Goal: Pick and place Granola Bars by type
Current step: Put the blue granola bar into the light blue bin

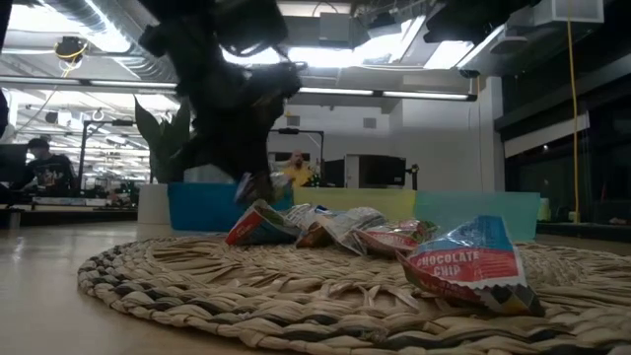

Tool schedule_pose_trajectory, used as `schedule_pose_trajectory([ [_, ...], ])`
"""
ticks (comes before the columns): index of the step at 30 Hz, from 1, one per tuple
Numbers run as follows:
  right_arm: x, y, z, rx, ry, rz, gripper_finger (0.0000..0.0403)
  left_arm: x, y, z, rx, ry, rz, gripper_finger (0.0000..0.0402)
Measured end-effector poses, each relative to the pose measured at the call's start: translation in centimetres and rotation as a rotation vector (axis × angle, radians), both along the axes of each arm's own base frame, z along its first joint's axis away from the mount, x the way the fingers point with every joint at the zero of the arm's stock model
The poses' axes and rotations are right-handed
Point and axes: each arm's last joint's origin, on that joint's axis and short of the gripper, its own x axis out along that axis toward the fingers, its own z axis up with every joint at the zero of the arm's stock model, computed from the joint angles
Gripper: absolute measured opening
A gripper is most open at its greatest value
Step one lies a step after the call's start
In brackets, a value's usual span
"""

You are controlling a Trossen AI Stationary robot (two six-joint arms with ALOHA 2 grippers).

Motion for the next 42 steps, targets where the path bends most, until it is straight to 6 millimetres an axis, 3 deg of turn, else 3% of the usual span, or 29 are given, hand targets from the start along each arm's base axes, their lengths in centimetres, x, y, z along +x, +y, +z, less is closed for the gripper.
schedule_pose_trajectory([
  [12, 0.0, 0.0, 0.0, -0.001, 0.0, 0.0, 0.021, 2.6, 0.1, 4.6, 0.108, -0.13, -0.077, 0.002],
  [23, 0.0, 0.0, 0.0, 0.027, -0.012, -0.011, 0.021, 4.6, 0.5, 10.8, 0.35, -0.266, -0.113, 0.002],
  [28, 0.2, -0.1, 0.6, 0.112, -0.095, -0.004, 0.021, 5.0, 0.6, 13.4, 0.479, -0.289, -0.128, 0.002],
  [34, 0.6, -0.4, 1.8, 0.194, -0.224, 0.108, 0.0212, 4.7, 0.9, 15.2, 0.583, -0.218, -0.149, 0.0019],
  [38, 0.8, -0.7, 2.3, 0.207, -0.285, 0.135, 0.0245, 4.5, 0.9, 16.4, 0.658, -0.186, -0.175, 0.0019],
  [42, 1.5, -1.2, 2.3, 0.251, -0.312, 0.142, 0.0306, 4.5, 0.7, 18.3, 0.738, -0.202, -0.229, 0.0019],
])
